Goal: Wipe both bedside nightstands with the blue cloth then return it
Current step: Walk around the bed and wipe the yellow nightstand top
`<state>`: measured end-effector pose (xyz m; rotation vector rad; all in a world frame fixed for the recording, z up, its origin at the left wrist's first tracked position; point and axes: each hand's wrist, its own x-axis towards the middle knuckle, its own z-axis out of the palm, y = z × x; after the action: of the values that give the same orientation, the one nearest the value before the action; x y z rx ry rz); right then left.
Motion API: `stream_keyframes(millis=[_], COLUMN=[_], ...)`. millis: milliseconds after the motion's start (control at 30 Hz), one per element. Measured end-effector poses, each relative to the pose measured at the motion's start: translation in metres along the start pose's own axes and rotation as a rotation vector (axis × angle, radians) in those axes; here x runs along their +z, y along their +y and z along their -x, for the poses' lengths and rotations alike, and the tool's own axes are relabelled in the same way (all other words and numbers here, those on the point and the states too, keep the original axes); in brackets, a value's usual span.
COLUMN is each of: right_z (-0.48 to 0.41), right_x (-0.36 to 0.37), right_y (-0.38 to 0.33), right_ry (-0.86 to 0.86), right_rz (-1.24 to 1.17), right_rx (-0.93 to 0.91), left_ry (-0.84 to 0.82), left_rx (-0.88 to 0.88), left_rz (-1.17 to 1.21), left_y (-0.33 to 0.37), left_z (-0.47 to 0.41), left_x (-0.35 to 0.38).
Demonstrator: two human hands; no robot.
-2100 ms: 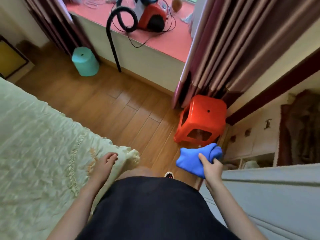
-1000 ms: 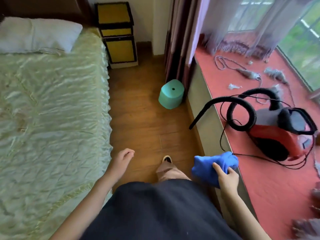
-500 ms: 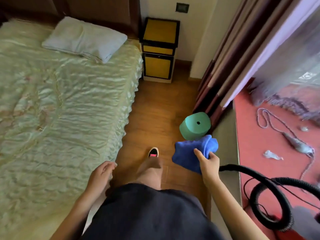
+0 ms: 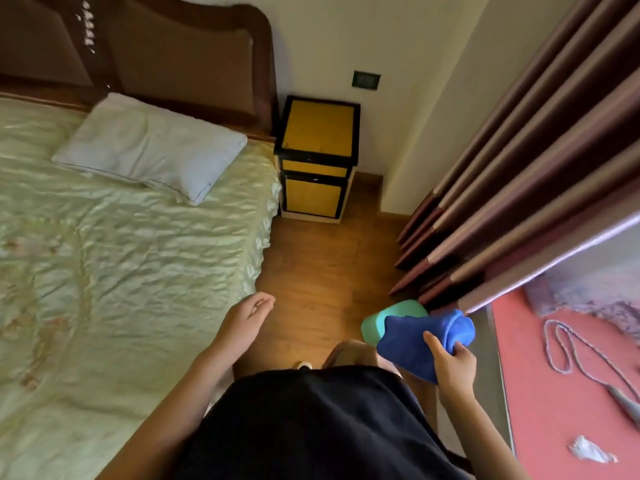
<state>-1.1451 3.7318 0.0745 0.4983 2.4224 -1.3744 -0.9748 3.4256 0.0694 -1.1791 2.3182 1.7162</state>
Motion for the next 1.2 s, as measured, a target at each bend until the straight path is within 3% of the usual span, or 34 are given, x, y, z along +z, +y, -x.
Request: stream_keyframes(millis=[200,467,733,933,1200], right_z=[-0.077,-0.201,-0.273,-0.310,-0.356], right_x=[0.042,0.139,0.239,0.311,0.398], right_y=[-0.062,-0.181,-0.309,-0.363,-0.412], right_ry=[0.018,-0.065,-0.294,-0.310,-0.196], right_rz=[0.028,0.032,0.133,0.094,0.066], right_rx=[0.026,0.019,-0.126,-0.112,-0.076], left_ry=[-0.022,0.106,0.199,0.127,-0.024], left_rx=[0.014,-0.173,-0.211,-0.220,-0.137], left_rz=[0.024,0.115,0.079,-0.006,-0.114], left_y=[0.043,0.072,0.116,0.132,0.161], left_z=[-0.095,-0.233,-0.336,-0.422,-0.567], left_x=[-0.011,-0.034,-0.086,-0.123,-0.168])
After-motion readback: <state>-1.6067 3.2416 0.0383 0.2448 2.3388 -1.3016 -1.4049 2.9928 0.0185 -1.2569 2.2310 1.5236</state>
